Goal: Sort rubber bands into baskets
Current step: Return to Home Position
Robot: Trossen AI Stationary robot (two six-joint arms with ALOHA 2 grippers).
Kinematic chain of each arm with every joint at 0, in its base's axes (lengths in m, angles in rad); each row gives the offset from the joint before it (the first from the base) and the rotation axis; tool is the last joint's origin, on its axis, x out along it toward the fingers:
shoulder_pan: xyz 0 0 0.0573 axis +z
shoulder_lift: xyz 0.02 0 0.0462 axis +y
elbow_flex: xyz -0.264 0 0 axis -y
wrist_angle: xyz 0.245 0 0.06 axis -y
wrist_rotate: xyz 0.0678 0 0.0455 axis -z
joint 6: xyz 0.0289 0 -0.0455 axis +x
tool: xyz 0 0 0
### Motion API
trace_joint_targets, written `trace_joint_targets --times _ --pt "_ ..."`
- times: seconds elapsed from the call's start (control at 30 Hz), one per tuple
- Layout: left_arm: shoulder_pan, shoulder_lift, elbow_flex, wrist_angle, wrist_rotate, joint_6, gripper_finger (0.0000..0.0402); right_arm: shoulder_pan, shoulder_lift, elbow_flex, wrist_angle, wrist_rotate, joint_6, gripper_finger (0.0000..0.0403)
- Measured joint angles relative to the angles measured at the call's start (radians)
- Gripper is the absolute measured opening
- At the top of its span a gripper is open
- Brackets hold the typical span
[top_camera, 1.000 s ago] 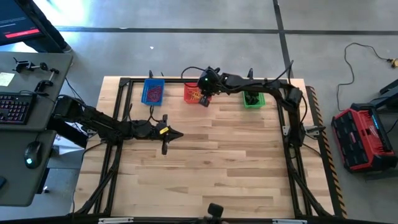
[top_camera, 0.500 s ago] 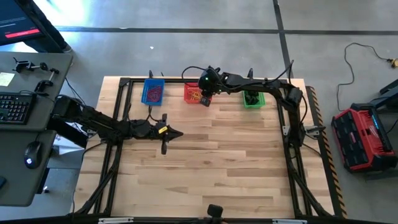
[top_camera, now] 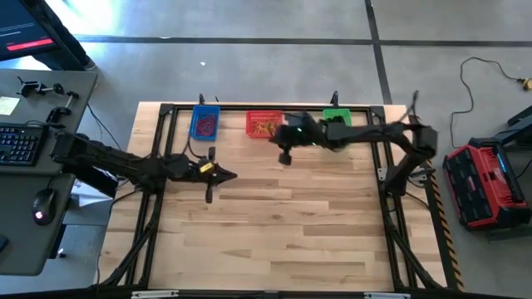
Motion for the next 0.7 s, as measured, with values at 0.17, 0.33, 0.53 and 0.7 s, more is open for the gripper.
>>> trace_joint_targets --times 0.17,0.33,0.53,0.7 --pt "0.0 -0.112 0.0 -0.067 0.0 0.049 0.0 0.035 -0.185 -0.203 0.137 -0.014 -0.004 0.0001" --pt "0.001 -0.223 0.0 -0.174 0.0 0.053 0.0 0.06 -0.379 -0.401 0.206 -0.026 0.018 0.0" --pt "0.018 -0.352 0.0 -0.282 0.015 0.057 0.0 0.07 -0.584 -0.563 0.223 -0.041 0.041 0.0" --pt "0.061 -0.433 0.0 -0.35 0.095 0.063 0.0 0.069 -0.727 -0.674 0.245 -0.073 0.061 0.0"
